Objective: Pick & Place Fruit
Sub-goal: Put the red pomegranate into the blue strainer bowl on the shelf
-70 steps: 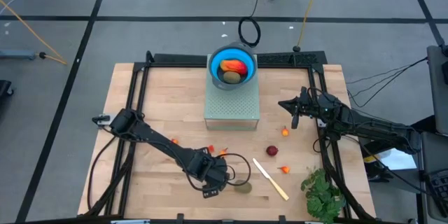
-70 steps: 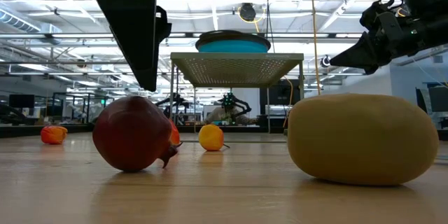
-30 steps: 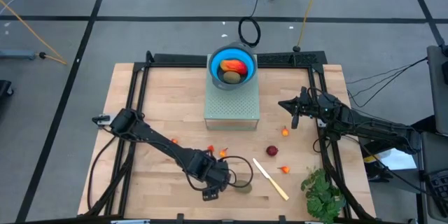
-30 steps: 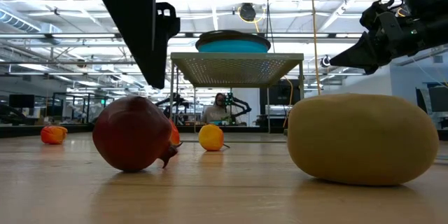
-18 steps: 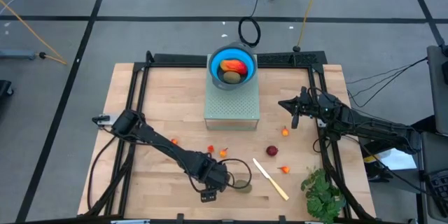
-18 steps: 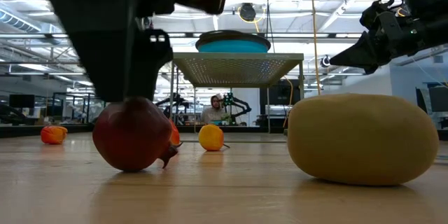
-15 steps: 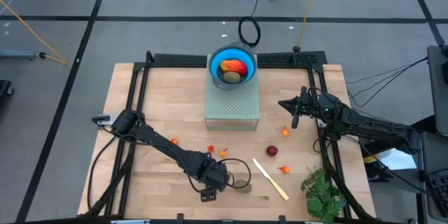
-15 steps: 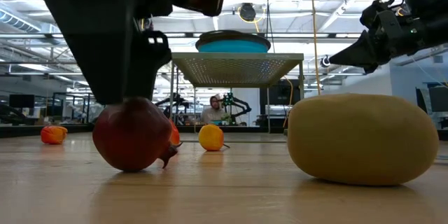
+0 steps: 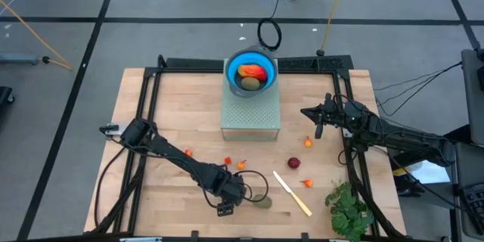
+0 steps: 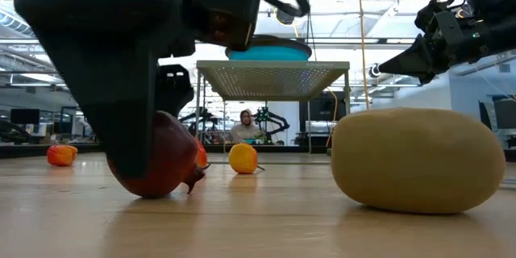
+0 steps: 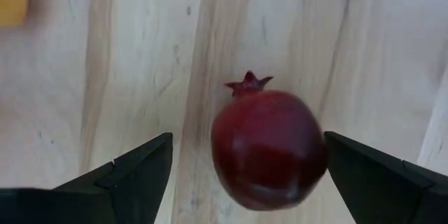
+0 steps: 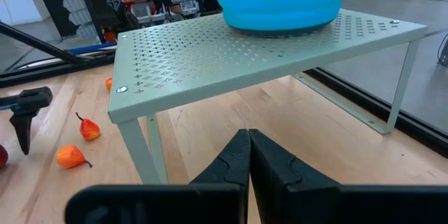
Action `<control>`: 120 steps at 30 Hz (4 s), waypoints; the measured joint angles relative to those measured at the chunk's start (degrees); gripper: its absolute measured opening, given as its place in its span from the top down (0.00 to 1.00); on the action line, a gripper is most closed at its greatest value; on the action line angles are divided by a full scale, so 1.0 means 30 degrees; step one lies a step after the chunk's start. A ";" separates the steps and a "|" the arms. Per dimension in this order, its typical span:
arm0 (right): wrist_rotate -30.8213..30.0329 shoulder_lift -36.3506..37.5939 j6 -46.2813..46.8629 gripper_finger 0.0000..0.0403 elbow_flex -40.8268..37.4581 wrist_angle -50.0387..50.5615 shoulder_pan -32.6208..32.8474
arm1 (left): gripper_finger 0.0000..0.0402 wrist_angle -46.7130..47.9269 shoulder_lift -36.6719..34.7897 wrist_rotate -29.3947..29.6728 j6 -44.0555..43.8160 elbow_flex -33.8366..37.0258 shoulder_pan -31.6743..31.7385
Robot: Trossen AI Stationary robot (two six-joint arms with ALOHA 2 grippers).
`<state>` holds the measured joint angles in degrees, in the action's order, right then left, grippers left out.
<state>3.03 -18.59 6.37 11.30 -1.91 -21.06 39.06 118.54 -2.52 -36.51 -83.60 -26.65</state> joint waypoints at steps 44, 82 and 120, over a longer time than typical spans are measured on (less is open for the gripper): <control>0.0000 -0.0005 0.0000 1.00 -0.0003 0.0007 0.0000 | 0.59 -0.0009 -0.3422 -0.0513 -0.4032 -0.0083 0.0930; 0.0000 -0.0007 -0.0001 1.00 -0.0004 0.0007 0.0000 | 0.56 -0.3264 -0.9559 0.1930 -1.6564 -0.0091 0.3453; -0.0007 0.0000 -0.0007 1.00 -0.0005 0.0007 0.0000 | 0.50 -0.5947 -0.9559 0.6549 0.9115 -0.0091 0.9576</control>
<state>3.01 -18.59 6.35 11.29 -1.89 -21.06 21.22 89.86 17.12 -9.17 -83.88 2.07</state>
